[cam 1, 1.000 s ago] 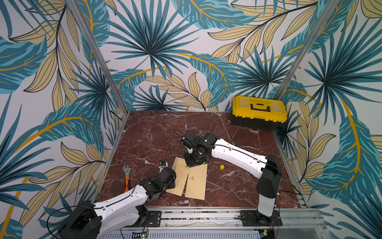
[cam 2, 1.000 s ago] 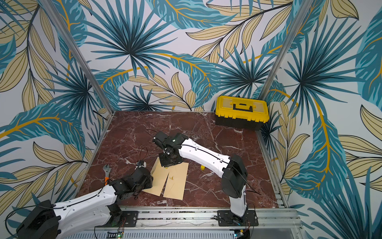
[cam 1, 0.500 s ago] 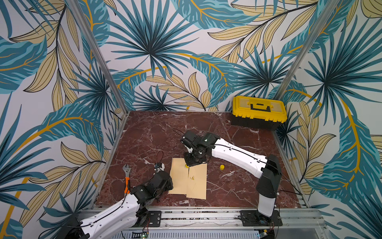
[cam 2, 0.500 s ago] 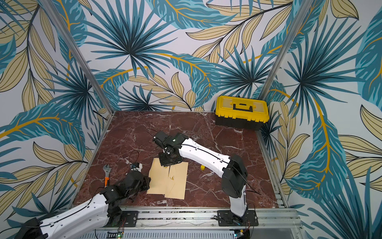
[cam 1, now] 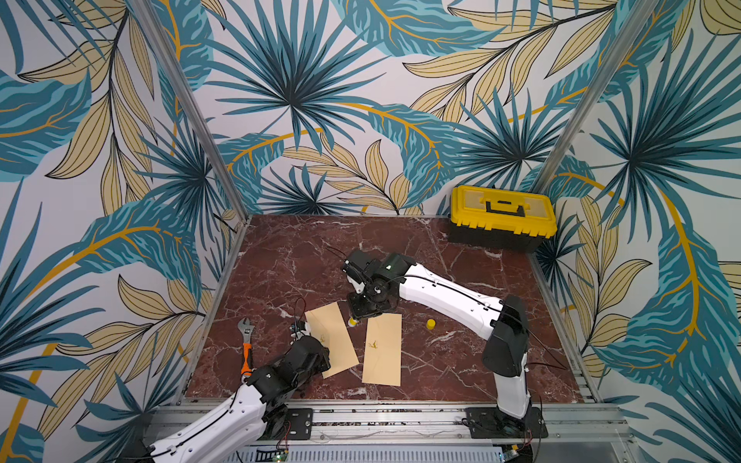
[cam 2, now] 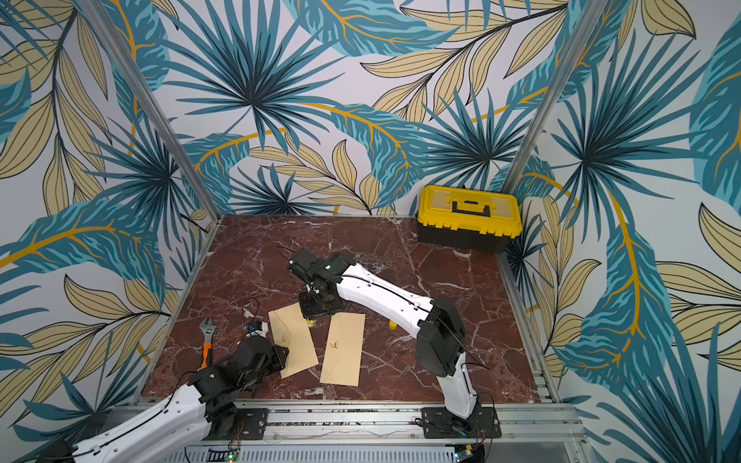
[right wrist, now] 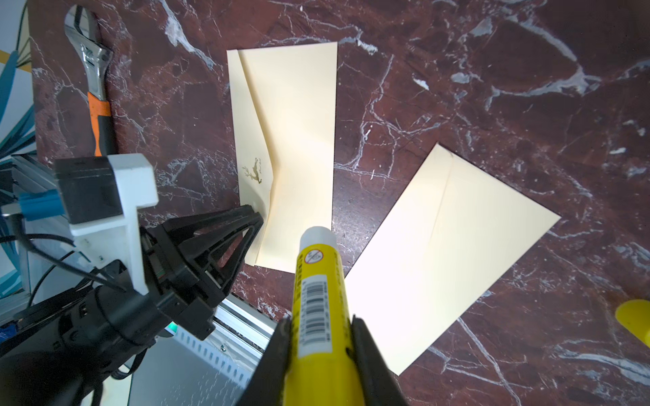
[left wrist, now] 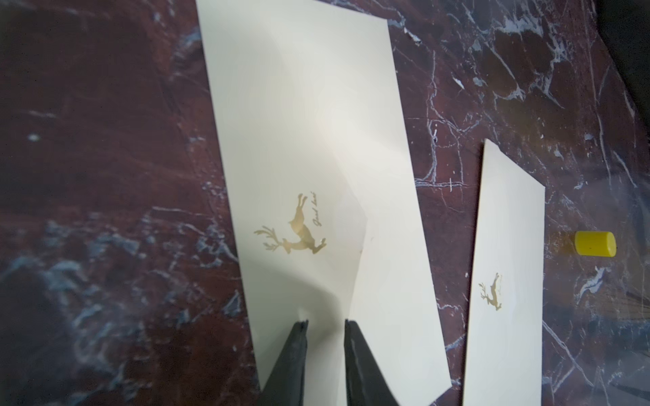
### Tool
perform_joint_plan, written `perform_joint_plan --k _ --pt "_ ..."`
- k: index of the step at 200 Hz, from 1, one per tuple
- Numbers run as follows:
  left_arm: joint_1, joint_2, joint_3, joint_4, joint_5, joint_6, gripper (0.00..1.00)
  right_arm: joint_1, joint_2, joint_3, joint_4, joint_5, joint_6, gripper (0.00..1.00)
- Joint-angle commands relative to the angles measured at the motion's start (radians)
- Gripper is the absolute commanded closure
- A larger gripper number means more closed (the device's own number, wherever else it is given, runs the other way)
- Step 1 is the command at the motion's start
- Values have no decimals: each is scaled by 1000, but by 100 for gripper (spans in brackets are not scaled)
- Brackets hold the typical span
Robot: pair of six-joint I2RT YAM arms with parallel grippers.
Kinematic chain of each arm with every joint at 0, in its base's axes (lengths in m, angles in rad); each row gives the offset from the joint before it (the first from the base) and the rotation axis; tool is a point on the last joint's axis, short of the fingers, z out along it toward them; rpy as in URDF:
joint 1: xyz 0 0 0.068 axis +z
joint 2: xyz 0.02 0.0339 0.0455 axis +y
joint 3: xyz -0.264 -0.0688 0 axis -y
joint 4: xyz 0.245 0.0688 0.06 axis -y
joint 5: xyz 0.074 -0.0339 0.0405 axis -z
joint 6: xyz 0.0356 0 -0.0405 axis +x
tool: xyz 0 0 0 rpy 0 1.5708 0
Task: Seal the envelope with a glue stick
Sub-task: Adjust the envelope at the center of the board.
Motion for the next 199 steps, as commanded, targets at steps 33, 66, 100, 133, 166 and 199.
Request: perform_joint_plan --k 33,66,100,133,166,199 --pt "-9 -26 83 -168 -50 -9 52 8 11 26 -52 -17 -20 100" --pt "-98 104 189 -253 -232 -80 50 0 -26 -12 -58 25 -30 100" --pt "-136 330 333 -298 -284 -90 40 -38 -140 -166 37 25 -20 100" --pt "-166 535 433 -432 -346 -184 35 -67 -216 -268 81 18 -23 100" --pt "-169 586 431 -399 -327 -173 32 -84 -254 -322 105 10 -30 100" --pt "-170 595 410 -390 -316 -181 34 -94 -272 -345 118 5 -36 100"
